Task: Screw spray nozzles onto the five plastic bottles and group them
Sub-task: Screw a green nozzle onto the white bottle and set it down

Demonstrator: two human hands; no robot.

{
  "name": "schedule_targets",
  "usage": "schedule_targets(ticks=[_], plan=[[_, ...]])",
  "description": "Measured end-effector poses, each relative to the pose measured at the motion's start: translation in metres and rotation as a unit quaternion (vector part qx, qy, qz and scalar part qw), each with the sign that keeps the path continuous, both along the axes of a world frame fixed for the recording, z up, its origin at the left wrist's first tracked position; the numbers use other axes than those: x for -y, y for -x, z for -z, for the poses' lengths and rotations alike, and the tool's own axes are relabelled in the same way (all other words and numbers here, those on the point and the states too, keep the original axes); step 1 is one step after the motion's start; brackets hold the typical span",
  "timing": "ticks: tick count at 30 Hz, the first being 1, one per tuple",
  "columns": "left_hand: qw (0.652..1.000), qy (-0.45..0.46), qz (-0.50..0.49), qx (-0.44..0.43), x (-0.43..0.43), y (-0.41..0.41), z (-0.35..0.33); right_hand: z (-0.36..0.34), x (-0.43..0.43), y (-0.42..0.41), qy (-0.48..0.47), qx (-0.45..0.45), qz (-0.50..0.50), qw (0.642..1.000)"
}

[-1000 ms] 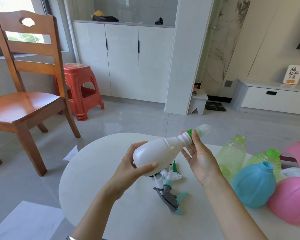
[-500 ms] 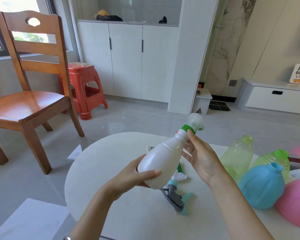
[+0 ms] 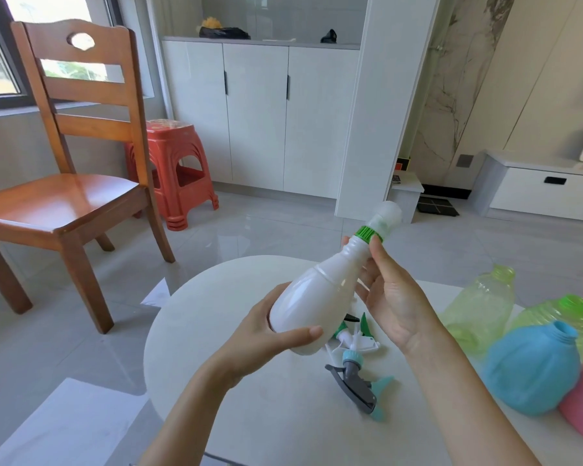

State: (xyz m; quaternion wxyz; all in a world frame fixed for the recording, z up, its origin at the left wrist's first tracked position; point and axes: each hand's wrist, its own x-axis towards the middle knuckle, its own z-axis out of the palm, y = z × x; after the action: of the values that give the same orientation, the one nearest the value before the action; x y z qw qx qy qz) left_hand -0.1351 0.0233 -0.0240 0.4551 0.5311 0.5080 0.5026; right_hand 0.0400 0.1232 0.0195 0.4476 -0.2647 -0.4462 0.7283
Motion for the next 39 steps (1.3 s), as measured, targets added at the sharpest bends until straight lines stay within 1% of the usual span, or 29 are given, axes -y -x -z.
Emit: schedule_targets(ticks=[3, 5, 7, 9, 11, 14, 20, 25, 30, 34, 39], plan=[[0.998, -0.014, -0.058, 0.023, -0.004, 0.008, 0.001, 0.008, 0.006, 0.012, -0.025, 0.119, -0.063, 0.991], [0.995, -0.021, -0.091, 0.041, -0.008, 0.021, 0.002, 0.011, 0.008, 0.028, -0.036, 0.183, -0.081, 0.979], [0.993, -0.026, -0.104, 0.044, -0.012, 0.036, 0.001, 0.009, 0.006, 0.047, -0.067, 0.220, -0.093, 0.969], [0.992, -0.038, -0.118, 0.018, -0.016, 0.054, 0.000, 0.004, 0.002, 0.069, -0.103, 0.239, -0.101, 0.960], [0.989, -0.051, -0.140, -0.020, -0.022, 0.074, 0.001, 0.004, -0.005, 0.092, -0.128, 0.245, -0.098, 0.956], [0.976, -0.063, -0.181, -0.100, -0.032, 0.109, 0.005, 0.011, -0.018, 0.127, -0.170, 0.253, -0.095, 0.948], [0.965, -0.051, -0.209, -0.150, -0.054, 0.171, 0.032, 0.039, -0.040, 0.188, -0.244, 0.286, -0.091, 0.922], [0.970, -0.041, -0.188, -0.151, -0.068, 0.192, 0.066, 0.075, -0.051, 0.214, -0.204, 0.297, -0.074, 0.930], [0.973, -0.039, -0.188, -0.132, -0.072, 0.199, 0.086, 0.099, -0.053, 0.224, -0.194, 0.286, -0.056, 0.937], [0.975, -0.037, -0.182, -0.121, -0.071, 0.205, 0.092, 0.104, -0.053, 0.228, -0.214, 0.289, -0.054, 0.932], [0.976, -0.017, -0.160, -0.145, -0.072, 0.213, 0.094, 0.105, -0.052, 0.232, -0.208, 0.293, -0.057, 0.932]])
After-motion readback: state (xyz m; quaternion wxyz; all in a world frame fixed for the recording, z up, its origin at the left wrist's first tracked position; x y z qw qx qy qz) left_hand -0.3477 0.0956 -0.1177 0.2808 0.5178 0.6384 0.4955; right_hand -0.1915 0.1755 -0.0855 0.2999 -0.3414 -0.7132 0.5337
